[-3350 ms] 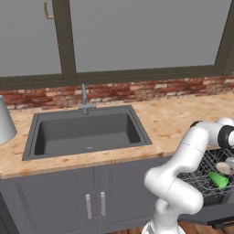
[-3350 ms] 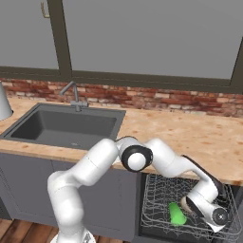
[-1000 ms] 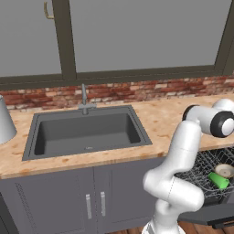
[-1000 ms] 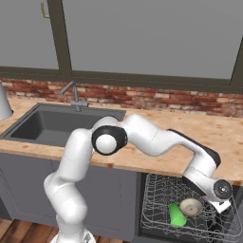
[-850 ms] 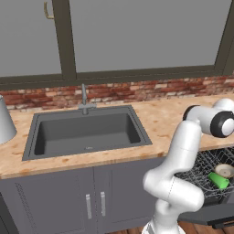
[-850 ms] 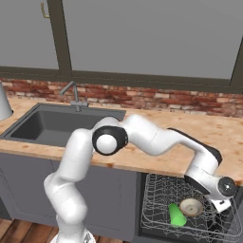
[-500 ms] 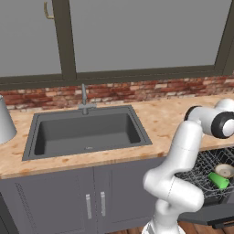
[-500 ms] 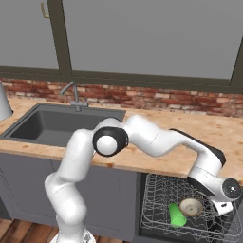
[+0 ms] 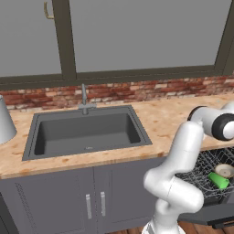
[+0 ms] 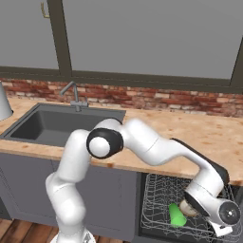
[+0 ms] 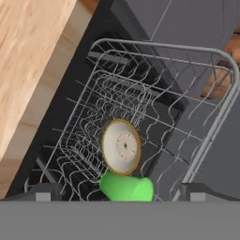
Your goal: Pick up the cup and bowl from the counter, place them in the dishwasher, and close the dishwasher door.
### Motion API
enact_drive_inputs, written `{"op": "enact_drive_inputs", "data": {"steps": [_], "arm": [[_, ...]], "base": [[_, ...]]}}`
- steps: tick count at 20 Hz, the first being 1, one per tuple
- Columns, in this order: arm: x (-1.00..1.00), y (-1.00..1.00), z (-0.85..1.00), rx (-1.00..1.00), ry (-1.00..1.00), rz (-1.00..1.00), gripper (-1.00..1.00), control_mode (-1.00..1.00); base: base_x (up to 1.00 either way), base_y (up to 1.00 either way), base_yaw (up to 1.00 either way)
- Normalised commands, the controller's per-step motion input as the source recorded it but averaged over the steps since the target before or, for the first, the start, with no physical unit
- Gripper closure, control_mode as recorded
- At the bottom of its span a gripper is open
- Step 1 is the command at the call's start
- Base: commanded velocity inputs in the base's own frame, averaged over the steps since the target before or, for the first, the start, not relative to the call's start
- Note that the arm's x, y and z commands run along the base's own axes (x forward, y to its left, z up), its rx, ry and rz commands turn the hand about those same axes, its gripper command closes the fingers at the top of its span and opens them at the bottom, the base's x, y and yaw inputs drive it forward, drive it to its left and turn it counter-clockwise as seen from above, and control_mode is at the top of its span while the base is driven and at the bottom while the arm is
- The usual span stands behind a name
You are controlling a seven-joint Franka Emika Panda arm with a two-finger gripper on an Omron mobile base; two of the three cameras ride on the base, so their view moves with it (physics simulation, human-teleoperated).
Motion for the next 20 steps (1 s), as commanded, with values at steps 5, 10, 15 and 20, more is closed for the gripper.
{"op": "enact_drive_inputs", "data": {"steps": [5,10,15,20], "arm": [[-0.6,0.0,-0.03,0.0,-0.03,-0.03,-1.0,-1.0],[-0.7,0.0,0.0,0.0,-0.06,-0.04,-1.0,-1.0],[-0.71,0.0,0.0,0.01,-0.08,-0.05,-1.0,-1.0],[-0.66,0.0,0.0,0.0,-0.07,-0.05,-1.0,-1.0]], "base": [[0.0,0.0,0.0],[0.0,0.0,0.0],[0.0,0.0,0.0],[0.0,0.0,0.0]]}}
